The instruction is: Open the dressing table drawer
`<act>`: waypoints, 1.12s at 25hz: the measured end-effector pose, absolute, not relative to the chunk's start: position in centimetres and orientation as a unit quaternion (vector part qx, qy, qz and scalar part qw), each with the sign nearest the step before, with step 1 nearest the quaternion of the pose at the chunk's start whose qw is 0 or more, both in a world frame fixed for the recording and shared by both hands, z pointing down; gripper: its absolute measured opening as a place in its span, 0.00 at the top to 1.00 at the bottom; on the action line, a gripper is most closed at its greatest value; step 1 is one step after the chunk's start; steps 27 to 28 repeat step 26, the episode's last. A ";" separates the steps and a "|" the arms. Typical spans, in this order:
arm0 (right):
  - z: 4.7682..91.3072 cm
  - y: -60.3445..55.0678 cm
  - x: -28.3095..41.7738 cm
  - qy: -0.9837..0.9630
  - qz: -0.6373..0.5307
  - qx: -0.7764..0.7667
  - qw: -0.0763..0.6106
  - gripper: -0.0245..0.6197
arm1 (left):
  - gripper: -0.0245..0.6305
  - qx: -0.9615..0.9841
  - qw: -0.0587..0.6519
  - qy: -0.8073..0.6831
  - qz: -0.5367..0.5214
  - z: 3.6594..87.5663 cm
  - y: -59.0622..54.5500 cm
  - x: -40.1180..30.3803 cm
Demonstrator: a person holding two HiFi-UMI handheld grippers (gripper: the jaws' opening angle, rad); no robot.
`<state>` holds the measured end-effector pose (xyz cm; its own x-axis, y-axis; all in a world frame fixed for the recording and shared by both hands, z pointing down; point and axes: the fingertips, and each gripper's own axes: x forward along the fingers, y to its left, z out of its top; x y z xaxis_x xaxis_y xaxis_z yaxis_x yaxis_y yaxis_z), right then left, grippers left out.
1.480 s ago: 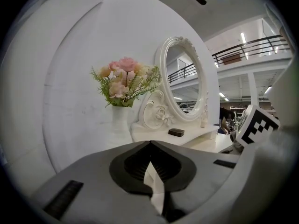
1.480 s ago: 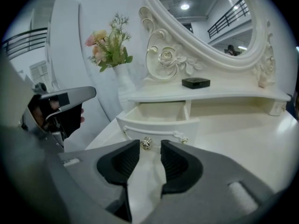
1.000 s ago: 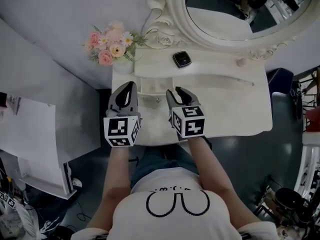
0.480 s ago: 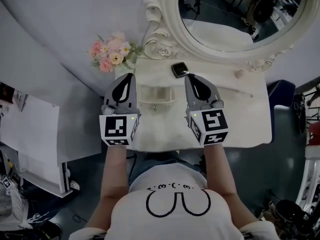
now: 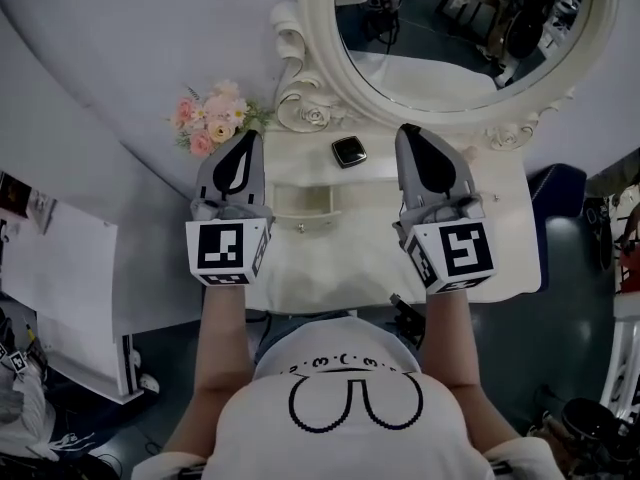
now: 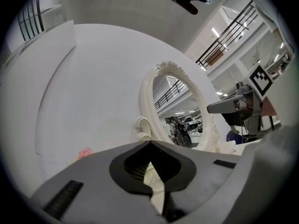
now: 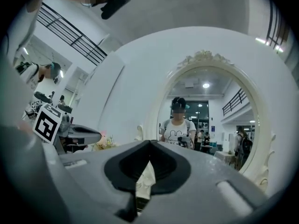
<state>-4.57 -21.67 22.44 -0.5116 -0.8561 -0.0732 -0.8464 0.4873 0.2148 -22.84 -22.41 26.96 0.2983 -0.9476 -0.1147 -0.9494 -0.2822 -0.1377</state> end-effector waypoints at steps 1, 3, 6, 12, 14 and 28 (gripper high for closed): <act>22.4 -21.7 -4.4 -0.861 -0.113 0.495 0.021 0.96 | 0.96 -0.801 0.092 0.591 0.005 26.8 -22.5 -22.7; 22.3 -21.7 -4.4 -0.861 -0.115 0.495 0.022 0.96 | 0.96 -0.802 0.095 0.590 0.007 26.4 -22.7 -22.5; 22.2 -21.7 -4.5 -0.862 -0.118 0.492 0.024 0.96 | 0.96 -0.802 0.098 0.589 0.008 26.0 -22.9 -22.4; 22.2 -21.8 -4.5 -0.863 -0.123 0.489 0.028 0.97 | 0.96 -0.802 0.101 0.589 0.012 25.5 -23.0 -22.3; 22.3 -21.8 -4.4 -0.863 -0.120 0.490 0.030 0.97 | 0.96 -0.801 0.102 0.590 0.012 25.4 -23.0 -22.3; 22.3 -20.9 -4.0 -0.861 -0.121 0.495 0.015 0.96 | 0.96 -0.800 0.106 0.591 0.015 25.1 -22.6 -22.1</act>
